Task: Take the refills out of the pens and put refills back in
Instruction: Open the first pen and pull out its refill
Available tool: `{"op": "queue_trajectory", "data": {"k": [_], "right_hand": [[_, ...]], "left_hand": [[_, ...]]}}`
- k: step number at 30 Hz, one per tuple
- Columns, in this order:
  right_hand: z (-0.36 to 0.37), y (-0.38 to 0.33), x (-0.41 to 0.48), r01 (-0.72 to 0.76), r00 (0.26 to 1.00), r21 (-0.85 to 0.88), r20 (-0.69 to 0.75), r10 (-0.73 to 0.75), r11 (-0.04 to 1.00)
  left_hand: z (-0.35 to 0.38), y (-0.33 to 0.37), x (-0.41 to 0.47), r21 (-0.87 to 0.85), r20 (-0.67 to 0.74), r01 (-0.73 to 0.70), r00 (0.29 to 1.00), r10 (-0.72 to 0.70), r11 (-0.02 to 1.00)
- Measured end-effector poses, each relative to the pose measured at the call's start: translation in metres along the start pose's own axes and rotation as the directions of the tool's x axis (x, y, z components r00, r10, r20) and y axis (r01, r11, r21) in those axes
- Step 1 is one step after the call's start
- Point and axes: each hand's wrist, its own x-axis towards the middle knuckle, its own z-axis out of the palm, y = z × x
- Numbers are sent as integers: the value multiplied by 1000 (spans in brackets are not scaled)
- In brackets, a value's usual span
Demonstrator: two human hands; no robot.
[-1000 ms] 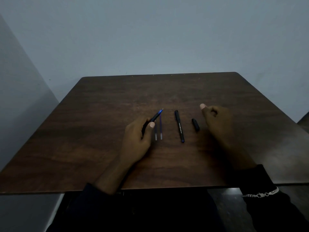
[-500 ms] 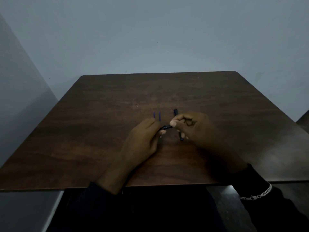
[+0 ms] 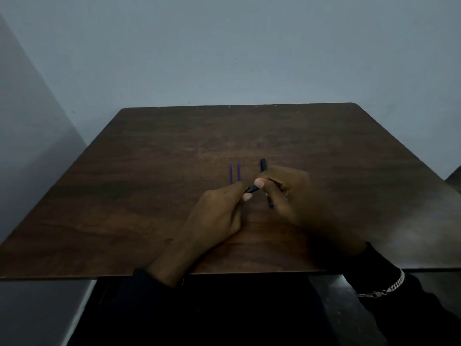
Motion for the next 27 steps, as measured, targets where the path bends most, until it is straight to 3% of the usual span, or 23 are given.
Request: {"op": "queue_trajectory", "data": {"k": [4, 10, 13, 16, 18, 24, 27], "right_hand": [[2, 0, -1, 35, 999, 28, -4, -35, 999], [0, 9, -1, -2, 996, 239, 90, -20, 971], [1, 8, -2, -174, 984, 379, 103, 146, 909], [3, 12, -1, -293, 955, 304, 56, 290, 906], [4, 18, -2, -273, 962, 271, 74, 263, 923], [0, 18, -3, -211, 974, 476, 181, 140, 854], [0, 14, 0, -324, 945, 498, 212, 249, 805]], "left_hand": [[0, 1, 0, -37, 2, 11, 1000, -11, 999], [-3, -2, 2, 18, -44, 7, 999, -6, 1000], [-2, -2, 2, 49, -63, -13, 998, 16, 999], [-1, -2, 2, 75, -67, -23, 997, 28, 997], [0, -3, 2, 99, -74, -27, 997, 34, 995], [0, -3, 3, 77, -61, -15, 998, 20, 997], [0, -2, 3, 85, -53, -25, 998, 30, 996]]}}
